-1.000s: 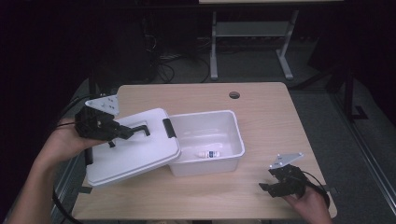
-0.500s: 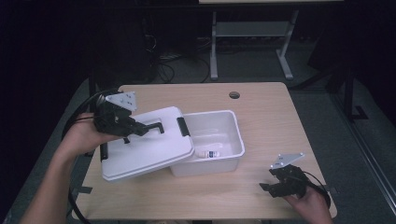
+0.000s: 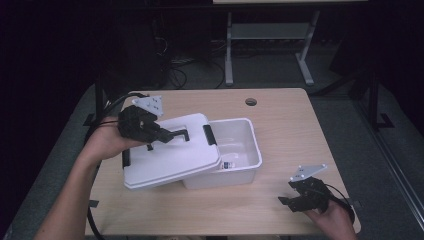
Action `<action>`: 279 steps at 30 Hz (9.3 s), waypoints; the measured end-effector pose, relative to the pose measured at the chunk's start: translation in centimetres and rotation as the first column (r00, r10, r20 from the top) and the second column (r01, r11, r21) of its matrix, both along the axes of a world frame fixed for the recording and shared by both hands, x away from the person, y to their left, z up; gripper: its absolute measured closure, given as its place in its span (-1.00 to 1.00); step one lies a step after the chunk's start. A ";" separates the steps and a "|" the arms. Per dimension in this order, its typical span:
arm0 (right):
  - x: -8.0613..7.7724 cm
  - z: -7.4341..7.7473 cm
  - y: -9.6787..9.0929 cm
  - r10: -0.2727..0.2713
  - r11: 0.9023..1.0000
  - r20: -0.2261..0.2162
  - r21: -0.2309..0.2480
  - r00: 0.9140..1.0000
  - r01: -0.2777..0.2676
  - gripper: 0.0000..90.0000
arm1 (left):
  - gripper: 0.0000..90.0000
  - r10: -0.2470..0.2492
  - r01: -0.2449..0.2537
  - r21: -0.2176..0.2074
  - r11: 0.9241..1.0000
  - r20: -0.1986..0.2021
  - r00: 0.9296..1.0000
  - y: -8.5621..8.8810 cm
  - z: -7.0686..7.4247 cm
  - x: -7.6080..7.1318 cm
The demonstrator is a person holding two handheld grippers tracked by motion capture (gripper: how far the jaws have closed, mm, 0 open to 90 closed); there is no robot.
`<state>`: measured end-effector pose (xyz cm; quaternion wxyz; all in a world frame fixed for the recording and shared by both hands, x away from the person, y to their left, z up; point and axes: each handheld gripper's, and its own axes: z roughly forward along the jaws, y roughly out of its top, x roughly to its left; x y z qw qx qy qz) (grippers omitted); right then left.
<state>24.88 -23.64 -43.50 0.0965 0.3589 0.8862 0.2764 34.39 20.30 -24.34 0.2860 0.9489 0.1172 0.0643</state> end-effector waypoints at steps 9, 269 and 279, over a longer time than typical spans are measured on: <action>-0.1 0.0 0.0 0.001 1.000 -0.001 0.002 1.000 -0.001 -0.25 | 0.87 -0.019 0.019 -0.002 1.000 -0.002 1.000 -1.1 -0.2 0.5; 0.4 0.0 1.0 0.026 0.999 -0.008 -0.022 1.000 -0.026 -0.29 | 0.06 0.154 -0.157 -0.049 0.986 -0.063 0.986 6.6 -7.8 -1.8; 0.4 0.0 1.0 0.025 0.999 -0.011 -0.026 1.000 -0.025 -0.29 | 0.06 0.167 -0.171 -0.057 0.984 -0.066 0.984 7.3 -8.9 -2.2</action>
